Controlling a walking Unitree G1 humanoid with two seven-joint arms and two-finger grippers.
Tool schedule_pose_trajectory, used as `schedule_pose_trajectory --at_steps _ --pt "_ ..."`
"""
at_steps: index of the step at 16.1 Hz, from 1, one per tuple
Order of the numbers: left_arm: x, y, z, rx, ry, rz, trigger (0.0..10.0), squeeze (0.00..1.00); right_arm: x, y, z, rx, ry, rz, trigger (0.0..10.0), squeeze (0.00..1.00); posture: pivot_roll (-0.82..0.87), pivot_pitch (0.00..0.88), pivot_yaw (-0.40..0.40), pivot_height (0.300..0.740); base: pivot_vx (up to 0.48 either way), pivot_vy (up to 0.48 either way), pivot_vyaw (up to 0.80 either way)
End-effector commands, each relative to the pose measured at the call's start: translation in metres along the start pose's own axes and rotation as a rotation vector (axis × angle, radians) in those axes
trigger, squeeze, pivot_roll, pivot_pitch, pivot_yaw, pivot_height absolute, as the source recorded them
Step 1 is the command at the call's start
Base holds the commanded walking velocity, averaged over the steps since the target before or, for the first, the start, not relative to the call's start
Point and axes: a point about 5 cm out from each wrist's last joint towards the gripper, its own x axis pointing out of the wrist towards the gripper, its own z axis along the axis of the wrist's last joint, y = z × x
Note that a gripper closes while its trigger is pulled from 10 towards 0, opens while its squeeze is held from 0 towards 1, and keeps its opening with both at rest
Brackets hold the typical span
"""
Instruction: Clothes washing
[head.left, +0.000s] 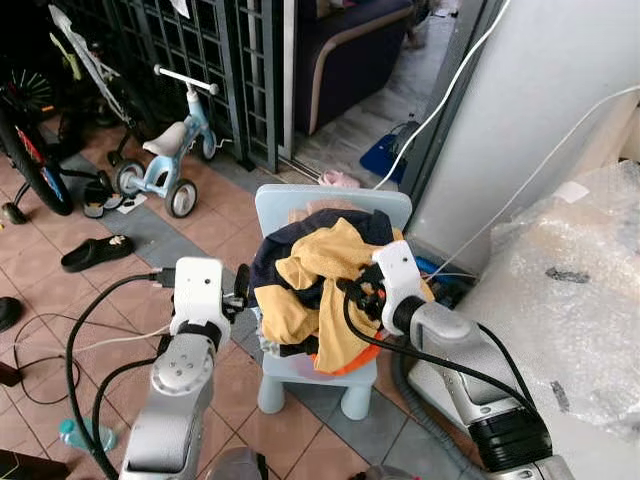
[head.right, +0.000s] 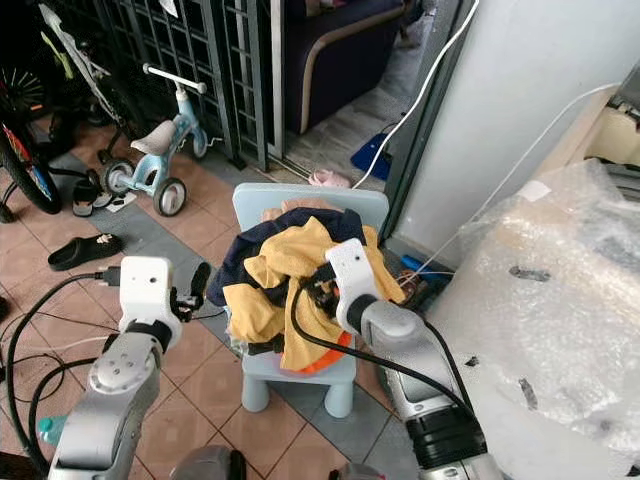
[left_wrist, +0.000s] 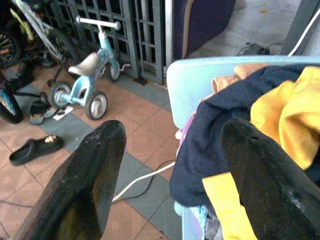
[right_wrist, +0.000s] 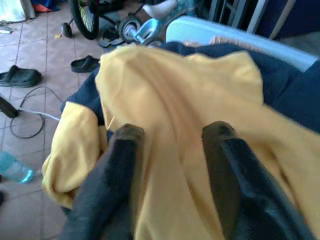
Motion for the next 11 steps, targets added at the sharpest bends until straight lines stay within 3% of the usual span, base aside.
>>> schedule_pose_trajectory --at_steps 1,3,4,6,7,9,11 --pt "0.001 -0.001 0.001 0.011 0.006 -0.015 10.0 0.0 -0.001 -0.001 0.012 -0.054 -0.053 -0.016 9.5 0.0 0.02 0.0 -0.026 0.74 0.0 0.0 0.0" --pt "0.0 0.001 0.001 0.017 0.003 -0.014 10.0 0.0 0.002 0.005 0.031 -0.067 -0.155 -0.001 10.0 0.0 0.03 0.0 -0.026 0.74 0.0 0.0 0.0" --pt "-0.001 0.001 0.001 0.019 0.004 -0.014 10.0 0.0 0.006 0.006 0.037 -0.127 -0.183 0.002 10.0 0.0 0.04 0.0 -0.032 0.74 0.0 0.0 0.0" --pt "-0.002 0.0 0.001 0.021 0.003 -0.016 10.0 0.0 0.017 0.001 0.036 -0.147 -0.162 -0.05 10.0 0.0 0.05 0.0 -0.037 0.74 0.0 0.0 0.0" --pt "-0.004 -0.001 0.002 0.024 0.0 -0.019 10.0 0.0 0.024 -0.005 0.035 -0.184 -0.15 -0.087 10.0 1.0 0.07 0.0 -0.047 0.74 0.0 0.0 0.0" --pt "-0.008 -0.001 0.002 0.027 0.001 -0.016 10.0 0.0 0.032 -0.009 0.029 -0.23 -0.104 -0.098 10.0 1.0 0.08 0.0 -0.054 0.74 0.0 0.0 0.0" --pt "-0.014 0.001 0.0 0.025 0.011 -0.004 10.0 0.0 0.038 -0.021 0.007 -0.227 0.045 -0.117 10.0 1.0 0.09 0.025 -0.066 0.74 0.0 0.0 0.0"
